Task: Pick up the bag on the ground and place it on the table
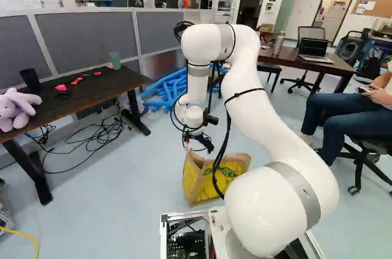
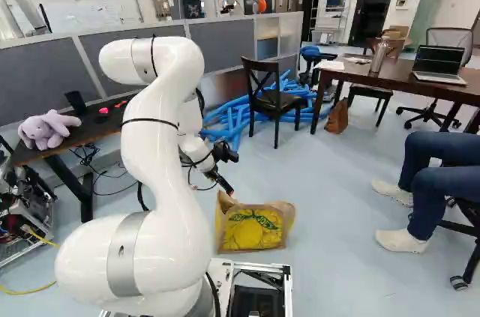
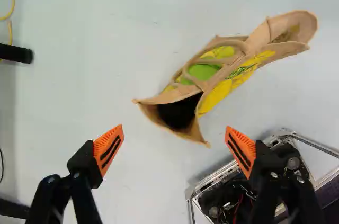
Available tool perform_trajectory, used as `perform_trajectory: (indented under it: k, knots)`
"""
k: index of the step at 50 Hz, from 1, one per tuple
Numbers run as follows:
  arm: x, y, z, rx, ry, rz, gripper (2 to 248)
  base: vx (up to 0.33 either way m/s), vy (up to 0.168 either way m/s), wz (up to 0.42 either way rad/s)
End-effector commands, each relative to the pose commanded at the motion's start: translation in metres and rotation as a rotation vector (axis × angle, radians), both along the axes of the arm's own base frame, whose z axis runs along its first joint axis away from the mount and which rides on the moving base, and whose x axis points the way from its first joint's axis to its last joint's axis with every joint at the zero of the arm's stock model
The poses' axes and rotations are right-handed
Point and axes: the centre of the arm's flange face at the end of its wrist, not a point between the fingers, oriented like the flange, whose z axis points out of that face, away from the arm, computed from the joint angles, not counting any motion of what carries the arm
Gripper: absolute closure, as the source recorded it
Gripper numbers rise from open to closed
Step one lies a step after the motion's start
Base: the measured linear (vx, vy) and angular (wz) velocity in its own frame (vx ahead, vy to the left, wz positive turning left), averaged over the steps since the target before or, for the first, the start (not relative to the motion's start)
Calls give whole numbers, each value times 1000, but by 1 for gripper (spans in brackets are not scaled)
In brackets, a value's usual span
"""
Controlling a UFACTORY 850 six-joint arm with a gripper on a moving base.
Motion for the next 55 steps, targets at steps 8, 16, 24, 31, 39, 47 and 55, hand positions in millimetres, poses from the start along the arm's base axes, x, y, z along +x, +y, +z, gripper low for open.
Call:
perform_trajectory:
  k: [8,16,24,31,39,47,55]
  knots:
    - [1,-8,-12,-3,14,-16,3,0,0,0]
    - [2,-18,-24,-6,27,-37,3,0,0,0]
    - [3,-29,-36,-7,39,-61,3,0,0,0]
    - [5,-39,-46,-9,49,-82,3,0,0,0]
    - [7,-52,-58,-10,58,-109,3,0,0,0]
    - [12,-66,-70,-9,61,-139,3,0,0,0]
    - [18,-79,-83,-8,60,-168,3,0,0,0]
